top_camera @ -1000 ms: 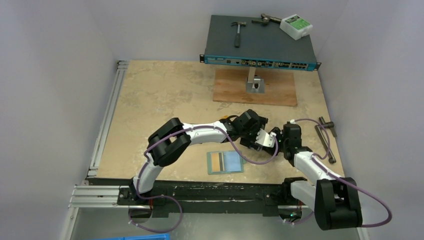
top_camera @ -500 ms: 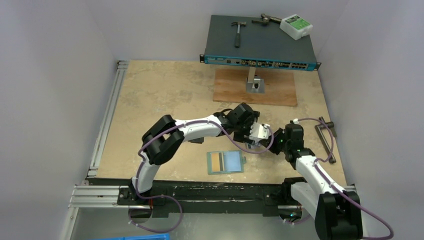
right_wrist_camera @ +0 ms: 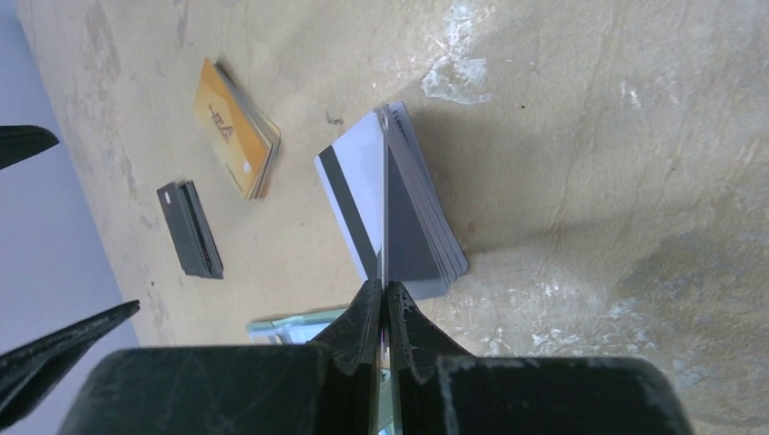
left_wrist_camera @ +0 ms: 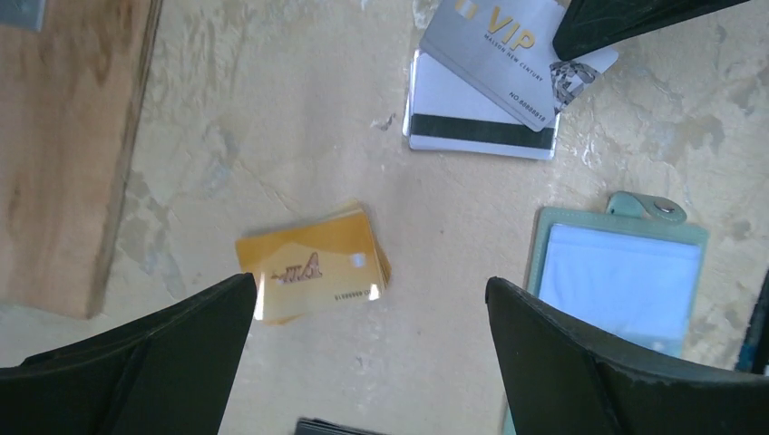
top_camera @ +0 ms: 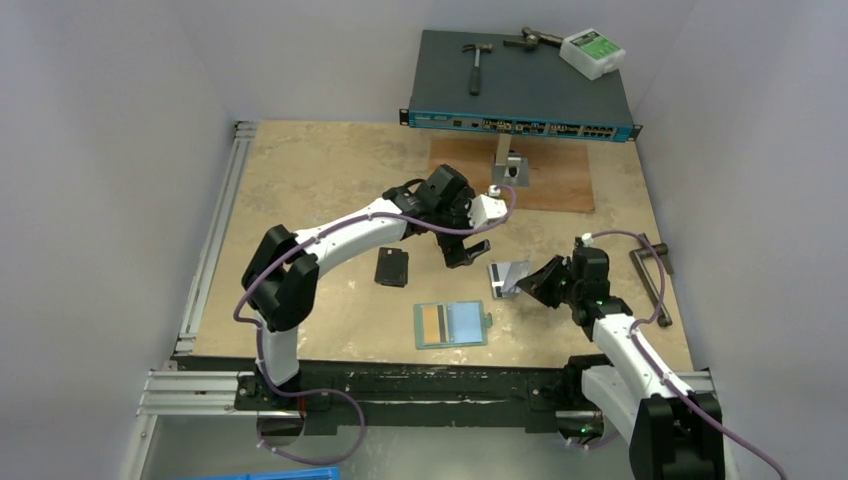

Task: Put the credit cards into the card holder
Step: Pick up the credit card from the center of the board.

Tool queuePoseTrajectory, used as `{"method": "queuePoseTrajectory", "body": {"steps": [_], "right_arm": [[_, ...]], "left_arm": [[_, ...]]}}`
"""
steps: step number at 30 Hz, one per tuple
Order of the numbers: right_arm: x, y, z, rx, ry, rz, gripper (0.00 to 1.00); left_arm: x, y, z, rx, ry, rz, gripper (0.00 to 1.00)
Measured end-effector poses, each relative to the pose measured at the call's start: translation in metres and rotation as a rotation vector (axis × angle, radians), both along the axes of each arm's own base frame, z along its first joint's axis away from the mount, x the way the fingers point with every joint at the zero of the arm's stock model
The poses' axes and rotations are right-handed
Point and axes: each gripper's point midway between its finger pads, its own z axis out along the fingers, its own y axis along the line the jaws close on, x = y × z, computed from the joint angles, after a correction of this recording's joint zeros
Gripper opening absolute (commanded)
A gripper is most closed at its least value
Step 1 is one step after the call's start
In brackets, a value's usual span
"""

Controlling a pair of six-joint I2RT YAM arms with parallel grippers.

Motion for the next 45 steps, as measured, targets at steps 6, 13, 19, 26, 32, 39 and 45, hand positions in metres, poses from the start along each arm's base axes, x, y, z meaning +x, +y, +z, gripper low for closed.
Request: {"method": "queuePoseTrajectory", "body": {"steps": [6,13,19,26,32,39,45], "right_arm": [[0.000,0.006,0.001,0.008,-0.004,0.052,0.00],[0.005,0.011,-0.001,0.017,-0.002,0.095,0.00],[0.005,0.019,0.009,0.048,-0.045,0.138,0.00],[0.007,0.024,0.026,0.065,-0.116,0.164,0.00],[0.005,0.023,0.027,0.065,-0.112,0.164,0.00],[0.008,0.024,0.036,0.068,-0.124,0.166,0.00],[0.008,0.026,0.040,0.078,-0.131,0.178,0.00]], "left_arm": [[-0.010,0.013,-0.005,-0.027,0.181,0.096,1.00],[-0.036,0.016,-0.008,-0.061,0.259,0.125,1.00],[-0.040,0.008,-0.009,-0.134,0.314,0.176,1.00],[-0.043,-0.002,-0.003,-0.192,0.405,0.251,1.00],[-0.042,-0.002,0.002,-0.181,0.427,0.281,1.00],[-0.036,0.010,0.005,-0.116,0.420,0.331,1.00],[-0.011,0.022,0.006,-0.160,0.466,0.381,1.00]]}}
